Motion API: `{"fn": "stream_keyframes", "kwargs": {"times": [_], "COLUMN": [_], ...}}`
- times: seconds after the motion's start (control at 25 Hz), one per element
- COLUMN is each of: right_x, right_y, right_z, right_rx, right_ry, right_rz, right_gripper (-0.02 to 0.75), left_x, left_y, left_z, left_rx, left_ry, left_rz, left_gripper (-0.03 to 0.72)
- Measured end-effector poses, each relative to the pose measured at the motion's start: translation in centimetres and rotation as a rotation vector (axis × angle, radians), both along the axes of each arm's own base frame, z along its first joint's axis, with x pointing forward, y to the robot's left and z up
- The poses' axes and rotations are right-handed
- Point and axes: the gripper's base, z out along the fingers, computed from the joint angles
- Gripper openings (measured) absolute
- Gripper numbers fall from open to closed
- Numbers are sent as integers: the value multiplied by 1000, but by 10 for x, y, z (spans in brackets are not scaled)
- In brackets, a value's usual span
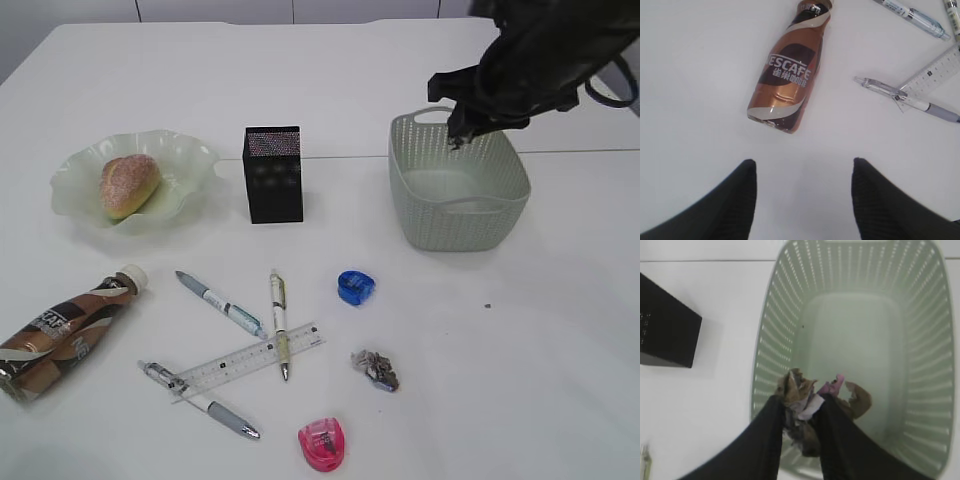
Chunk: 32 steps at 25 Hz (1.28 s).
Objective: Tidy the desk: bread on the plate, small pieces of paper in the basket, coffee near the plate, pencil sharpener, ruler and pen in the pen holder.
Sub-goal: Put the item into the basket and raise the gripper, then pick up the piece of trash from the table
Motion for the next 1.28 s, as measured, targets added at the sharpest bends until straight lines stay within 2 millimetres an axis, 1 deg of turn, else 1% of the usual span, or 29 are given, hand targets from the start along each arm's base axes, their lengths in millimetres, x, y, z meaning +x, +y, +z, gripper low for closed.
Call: {"fn": "stream_keyframes", "kwargs": {"times": [0.08,0.16,0.2,0.32,0.4,0.48,0.56,0.76,0.92,1.08,1.28], "right_x": [15,26,30,35,35,34,31,13,0,-15,-36], "right_y": [2,4,5,5,6,6,6,7,17,39,76], "right_z": [-8,-20,-24,-32,-31,-28,-26,-18,-17,-11,2], "right_rx": [-2,-5,-7,-17,-18,-20,-27,-54,-82,-121,-159], "right_ry": [-3,19,31,65,67,87,141,326,422,462,430], "right_rz": [-1,0,2,7,8,13,21,72,127,227,333], "right_gripper": [180,223,259,440,557,593,598,576,573,573,573], "left_x": [0,0,0,0,0,-1,-1,-1,-2,-2,-2], "left_y": [0,0,0,0,0,0,0,0,0,0,0], "left_z": [0,0,0,0,0,0,0,0,-1,-1,-1], "left_rx": [0,-2,-2,-1,-1,-1,-1,-1,0,0,0], "left_ry": [0,0,0,2,4,6,8,10,22,24,27], "left_rz": [0,0,0,0,0,0,0,-1,-2,-2,-2], "left_gripper": [442,442,442,442,442,442,442,442,442,442,442]}}
